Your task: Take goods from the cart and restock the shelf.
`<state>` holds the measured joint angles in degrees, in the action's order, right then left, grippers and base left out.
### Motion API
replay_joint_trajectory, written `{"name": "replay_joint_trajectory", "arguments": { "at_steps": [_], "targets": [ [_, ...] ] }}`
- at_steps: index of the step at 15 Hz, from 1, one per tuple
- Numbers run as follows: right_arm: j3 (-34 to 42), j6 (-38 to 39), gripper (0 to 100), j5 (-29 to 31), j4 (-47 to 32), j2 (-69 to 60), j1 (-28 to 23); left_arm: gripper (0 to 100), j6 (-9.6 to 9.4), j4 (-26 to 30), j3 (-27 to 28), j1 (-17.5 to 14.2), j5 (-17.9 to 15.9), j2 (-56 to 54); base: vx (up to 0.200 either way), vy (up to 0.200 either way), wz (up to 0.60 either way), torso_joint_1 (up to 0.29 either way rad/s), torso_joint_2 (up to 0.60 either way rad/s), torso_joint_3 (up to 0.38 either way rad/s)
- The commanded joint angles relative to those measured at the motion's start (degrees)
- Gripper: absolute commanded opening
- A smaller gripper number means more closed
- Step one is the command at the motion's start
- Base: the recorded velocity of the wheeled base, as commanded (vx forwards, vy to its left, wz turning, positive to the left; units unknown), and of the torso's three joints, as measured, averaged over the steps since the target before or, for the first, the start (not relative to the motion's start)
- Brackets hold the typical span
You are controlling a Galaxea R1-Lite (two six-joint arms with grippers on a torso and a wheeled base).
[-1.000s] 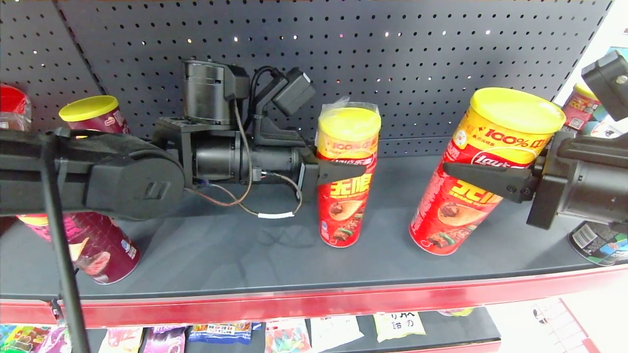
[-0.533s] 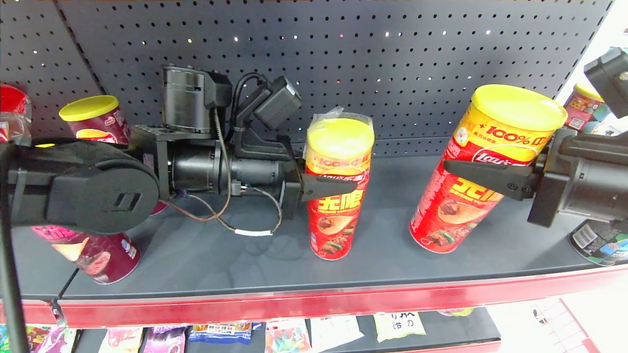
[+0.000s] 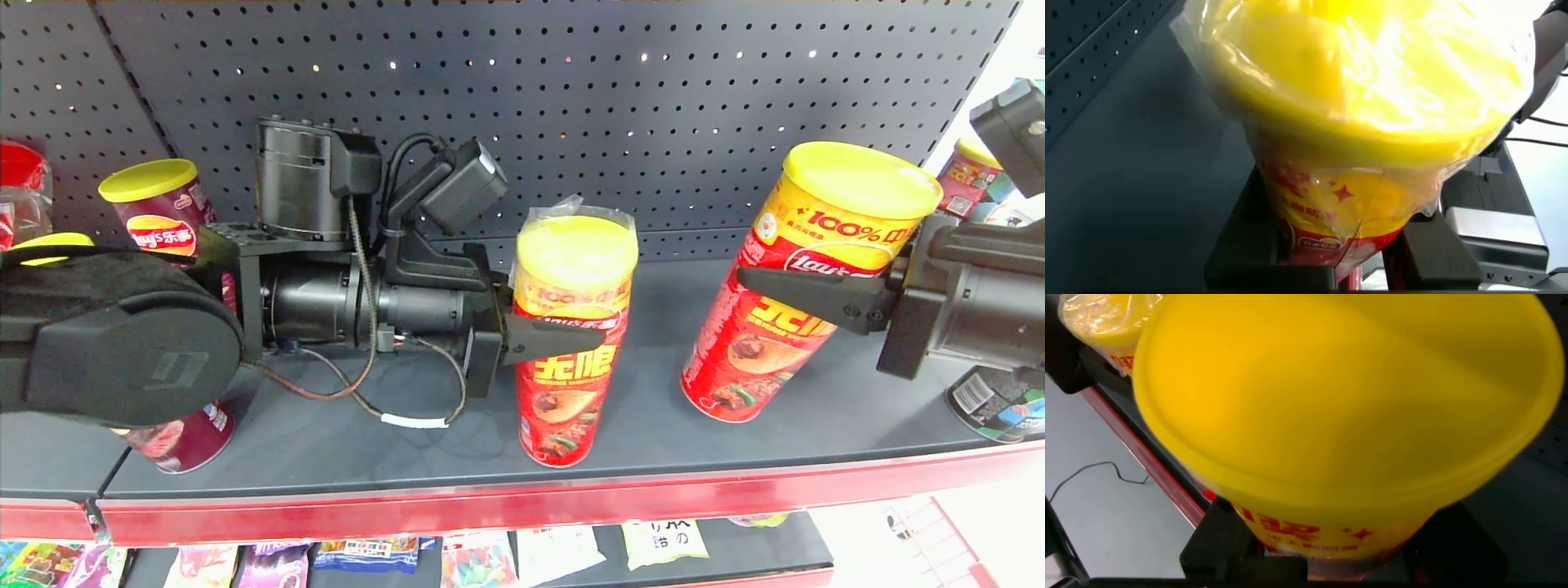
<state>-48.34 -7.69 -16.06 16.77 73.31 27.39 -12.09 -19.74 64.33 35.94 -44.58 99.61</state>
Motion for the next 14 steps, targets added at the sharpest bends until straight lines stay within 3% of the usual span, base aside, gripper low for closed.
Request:
{"name": "replay_joint_trajectory", "arguments": {
  "at_steps": [1, 14],
  "targets": [
    [0.0, 0.0, 0, 0.0, 0.0, 0.0, 0.0, 0, -0.04, 0.0, -0.2, 0.4, 0.0, -0.1, 0.000, 0.000, 0.00, 0.000, 0.00, 0.000],
    [-0.1, 0.0, 0, 0.0, 0.0, 0.1, 0.0, 0, 0.49, -0.1, -2.1, 1.5, 0.8, -1.5, 0.000, 0.000, 0.00, 0.000, 0.00, 0.000]
  ]
}}
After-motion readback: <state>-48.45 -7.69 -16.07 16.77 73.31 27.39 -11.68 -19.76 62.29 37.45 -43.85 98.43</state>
